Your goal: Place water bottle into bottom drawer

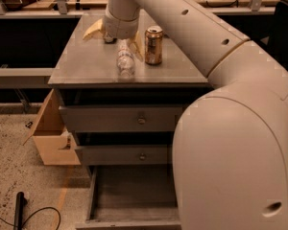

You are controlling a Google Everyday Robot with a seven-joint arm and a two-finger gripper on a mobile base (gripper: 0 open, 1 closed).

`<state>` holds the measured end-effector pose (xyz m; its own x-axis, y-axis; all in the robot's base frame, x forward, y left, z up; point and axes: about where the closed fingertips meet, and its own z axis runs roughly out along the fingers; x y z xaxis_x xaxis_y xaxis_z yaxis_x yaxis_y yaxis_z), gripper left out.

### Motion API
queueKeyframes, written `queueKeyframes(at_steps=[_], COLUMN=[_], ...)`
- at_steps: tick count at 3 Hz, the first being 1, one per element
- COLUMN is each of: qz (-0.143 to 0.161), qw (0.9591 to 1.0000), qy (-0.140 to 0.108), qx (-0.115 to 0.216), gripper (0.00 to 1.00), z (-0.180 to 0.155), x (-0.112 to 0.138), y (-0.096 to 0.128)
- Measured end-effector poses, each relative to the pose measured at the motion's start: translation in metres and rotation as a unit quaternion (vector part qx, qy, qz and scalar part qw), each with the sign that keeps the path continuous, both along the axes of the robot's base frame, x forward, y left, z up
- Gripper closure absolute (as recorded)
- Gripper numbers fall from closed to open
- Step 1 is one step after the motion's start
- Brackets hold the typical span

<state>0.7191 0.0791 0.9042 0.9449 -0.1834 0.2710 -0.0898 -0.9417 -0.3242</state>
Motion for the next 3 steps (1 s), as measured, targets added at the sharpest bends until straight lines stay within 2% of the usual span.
queueKeyframes(at_steps=[1,2,3], qz=[0.007,-0.010,-0.005], qw=[0.9997,0.9994,0.9987], qy=[0.001,0.000,0.019], qx=[-0.021,-0.035,-0.047], gripper=[0.00,0.18,0.42], z=[-0.014,-0.022,-0.042], x=[0.012,0.032,0.034], y=[0.005,-0.003,0.001])
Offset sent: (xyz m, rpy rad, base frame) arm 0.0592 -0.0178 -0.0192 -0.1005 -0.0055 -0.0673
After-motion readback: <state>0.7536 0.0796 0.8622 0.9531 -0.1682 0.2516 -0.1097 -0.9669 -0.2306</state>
